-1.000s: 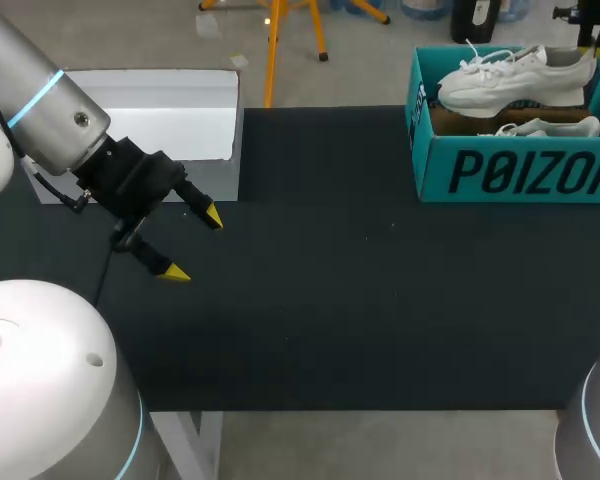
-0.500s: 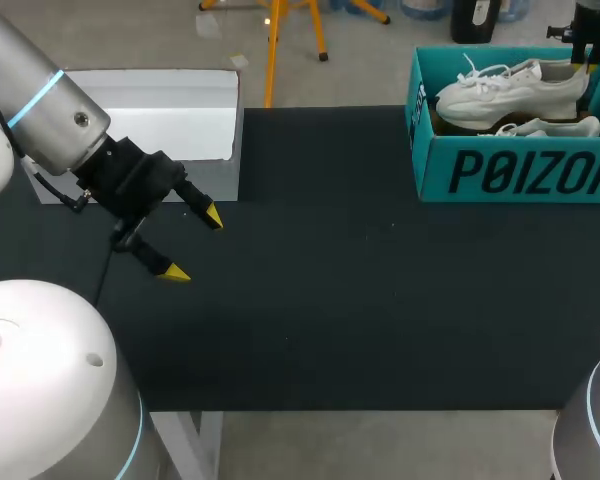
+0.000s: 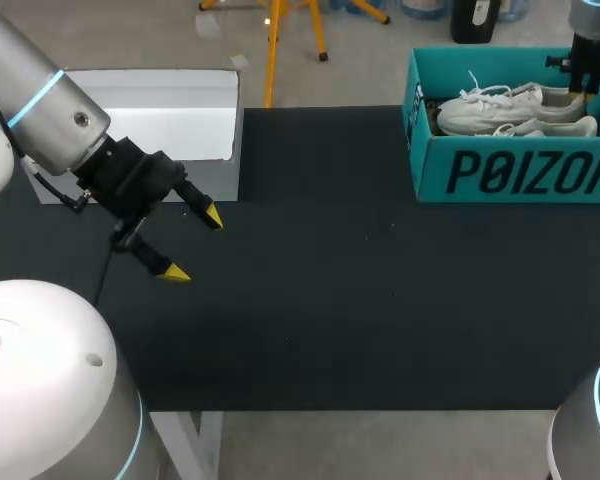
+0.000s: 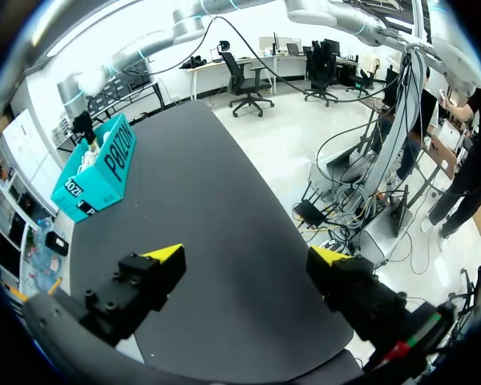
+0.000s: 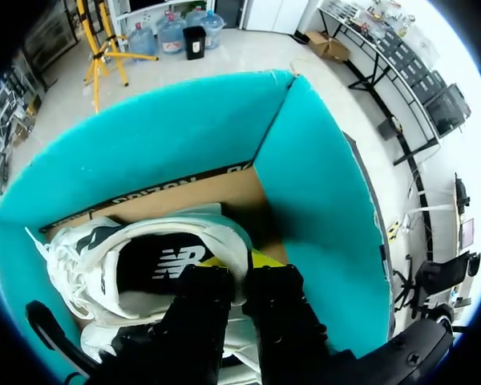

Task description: Take the shoe out of the shoebox, open the shoe tongue, remove and reinsert the insole, then place the shoe into the shoebox

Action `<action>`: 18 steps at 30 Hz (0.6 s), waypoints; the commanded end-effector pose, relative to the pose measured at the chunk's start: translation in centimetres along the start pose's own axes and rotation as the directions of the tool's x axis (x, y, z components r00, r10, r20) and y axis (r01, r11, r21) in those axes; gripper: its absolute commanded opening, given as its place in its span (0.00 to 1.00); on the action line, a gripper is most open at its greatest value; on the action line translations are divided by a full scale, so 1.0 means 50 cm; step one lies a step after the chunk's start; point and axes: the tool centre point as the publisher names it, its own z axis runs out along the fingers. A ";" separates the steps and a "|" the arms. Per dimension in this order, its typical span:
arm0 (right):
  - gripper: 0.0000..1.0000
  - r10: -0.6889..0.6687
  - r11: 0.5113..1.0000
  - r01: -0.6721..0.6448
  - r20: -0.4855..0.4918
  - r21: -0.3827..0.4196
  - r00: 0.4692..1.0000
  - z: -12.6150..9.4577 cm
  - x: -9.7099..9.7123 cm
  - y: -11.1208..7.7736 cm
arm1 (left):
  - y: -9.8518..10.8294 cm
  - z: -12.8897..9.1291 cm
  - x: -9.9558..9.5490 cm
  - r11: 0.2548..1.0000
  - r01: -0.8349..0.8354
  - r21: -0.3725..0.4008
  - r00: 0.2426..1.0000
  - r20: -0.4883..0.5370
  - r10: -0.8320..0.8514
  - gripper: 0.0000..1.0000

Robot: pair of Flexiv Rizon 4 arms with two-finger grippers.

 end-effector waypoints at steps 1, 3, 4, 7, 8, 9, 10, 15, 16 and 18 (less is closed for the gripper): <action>1.00 0.017 1.000 -0.017 -0.020 -0.015 1.000 -0.024 0.013 -0.001 | 0.000 0.000 -0.001 1.000 0.001 -0.003 1.000 -0.003 -0.001 1.00; 1.00 0.010 1.000 -0.010 -0.020 -0.028 1.000 -0.052 0.017 -0.003 | 0.000 0.000 -0.001 1.000 0.001 -0.003 1.000 -0.003 -0.001 1.00; 1.00 0.001 0.999 -0.002 -0.033 -0.036 0.999 -0.069 0.020 -0.005 | 0.000 0.000 -0.001 1.000 0.001 -0.003 1.000 -0.003 -0.001 1.00; 1.00 -0.025 0.999 0.022 -0.067 -0.041 0.997 -0.126 0.030 -0.014 | 0.000 0.000 -0.001 1.000 0.001 -0.003 1.000 -0.003 -0.001 1.00; 1.00 -0.039 0.999 0.037 -0.068 -0.039 0.997 -0.146 0.035 -0.021 | 0.000 0.000 -0.001 1.000 0.001 -0.003 1.000 -0.003 -0.001 1.00; 1.00 -0.045 0.998 0.042 -0.080 -0.047 0.996 -0.164 0.038 -0.028 | 0.000 0.000 -0.001 1.000 0.001 -0.003 1.000 -0.003 -0.001 1.00; 1.00 -0.055 0.998 0.051 -0.099 -0.035 0.994 -0.182 0.040 -0.035 | 0.000 0.000 -0.001 1.000 0.001 -0.003 1.000 -0.003 -0.001 1.00; 1.00 -0.064 0.998 0.064 -0.152 -0.005 0.986 -0.247 0.050 -0.085 | 0.000 0.000 -0.001 1.000 0.001 -0.003 1.000 -0.003 -0.001 1.00; 1.00 -0.066 0.998 0.067 -0.167 0.000 0.984 -0.256 0.053 -0.098 | 0.000 0.000 -0.001 1.000 0.001 -0.003 1.000 -0.003 -0.001 1.00; 1.00 -0.066 0.998 0.067 -0.167 0.000 0.984 -0.256 0.053 -0.098 | 0.000 0.000 -0.001 1.000 0.001 -0.003 1.000 -0.003 -0.001 1.00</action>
